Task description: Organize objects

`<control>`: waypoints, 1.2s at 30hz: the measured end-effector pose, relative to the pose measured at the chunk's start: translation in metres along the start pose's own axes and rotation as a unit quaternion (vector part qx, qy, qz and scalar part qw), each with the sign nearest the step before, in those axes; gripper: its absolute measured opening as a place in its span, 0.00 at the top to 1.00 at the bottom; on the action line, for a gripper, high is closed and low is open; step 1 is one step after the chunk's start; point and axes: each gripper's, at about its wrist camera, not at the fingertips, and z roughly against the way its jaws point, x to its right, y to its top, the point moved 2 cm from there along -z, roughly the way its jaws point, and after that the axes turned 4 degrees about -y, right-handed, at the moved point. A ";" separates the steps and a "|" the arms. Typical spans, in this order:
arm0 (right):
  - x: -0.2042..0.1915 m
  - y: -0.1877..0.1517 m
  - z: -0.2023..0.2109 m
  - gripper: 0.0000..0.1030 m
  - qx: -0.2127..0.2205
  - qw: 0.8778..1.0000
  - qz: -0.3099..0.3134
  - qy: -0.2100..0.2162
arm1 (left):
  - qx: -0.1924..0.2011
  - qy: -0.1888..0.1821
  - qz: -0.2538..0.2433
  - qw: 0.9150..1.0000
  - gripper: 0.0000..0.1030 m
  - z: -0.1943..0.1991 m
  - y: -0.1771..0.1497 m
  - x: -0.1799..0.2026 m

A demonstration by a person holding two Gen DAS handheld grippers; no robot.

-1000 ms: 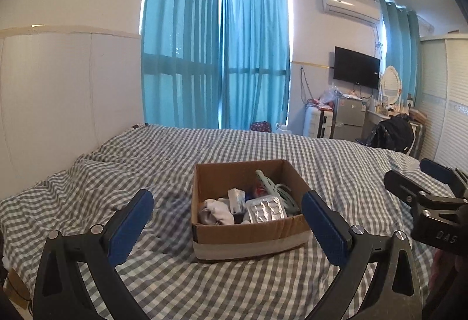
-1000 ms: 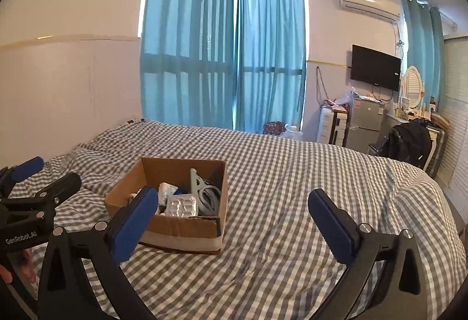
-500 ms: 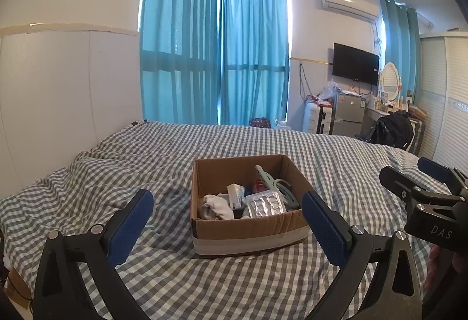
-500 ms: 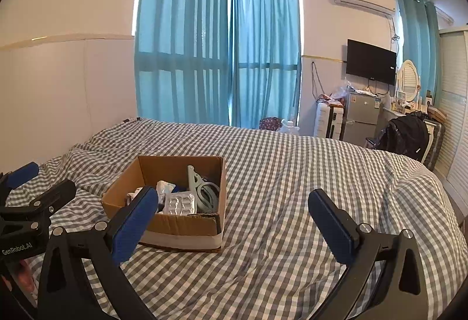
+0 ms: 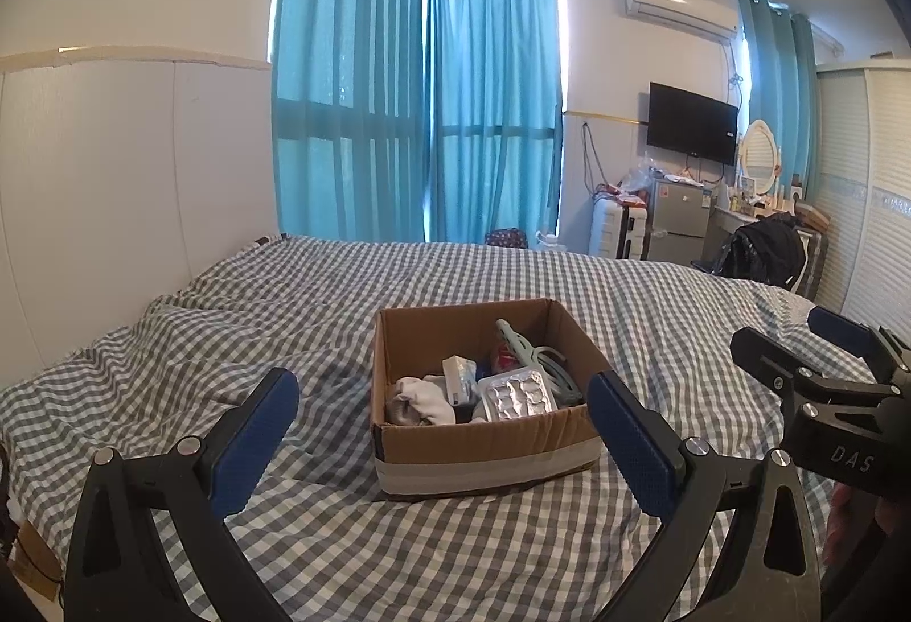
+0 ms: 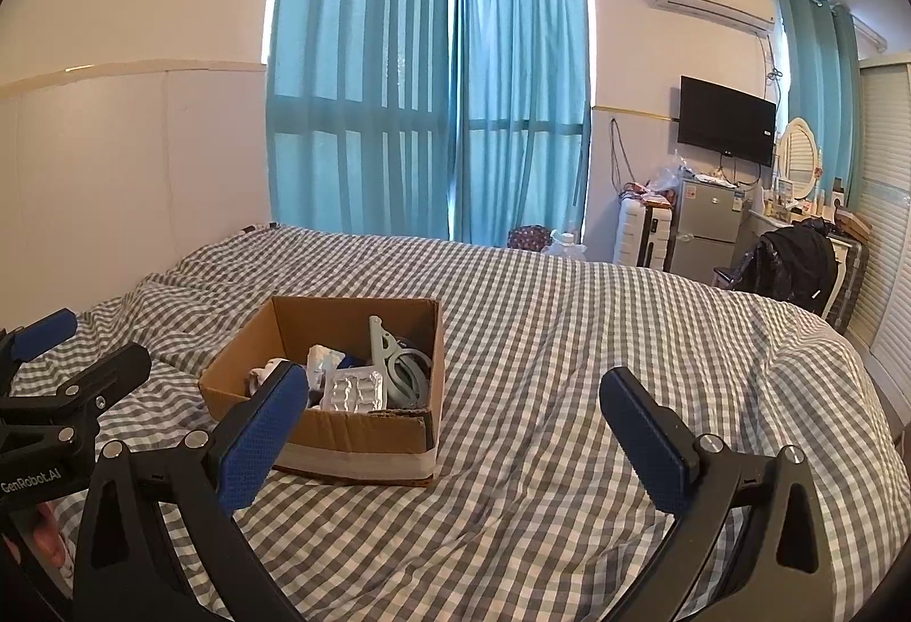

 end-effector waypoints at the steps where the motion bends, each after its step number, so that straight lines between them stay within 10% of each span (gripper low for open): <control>1: 0.001 0.000 0.000 0.00 0.001 1.000 -0.002 0.001 | -0.002 0.003 -0.002 1.000 0.00 -0.001 0.000 0.000; 36: -0.006 -0.004 -0.004 0.00 -0.007 1.000 0.007 -0.002 | -0.004 0.012 0.000 1.000 0.00 0.001 0.000 -0.004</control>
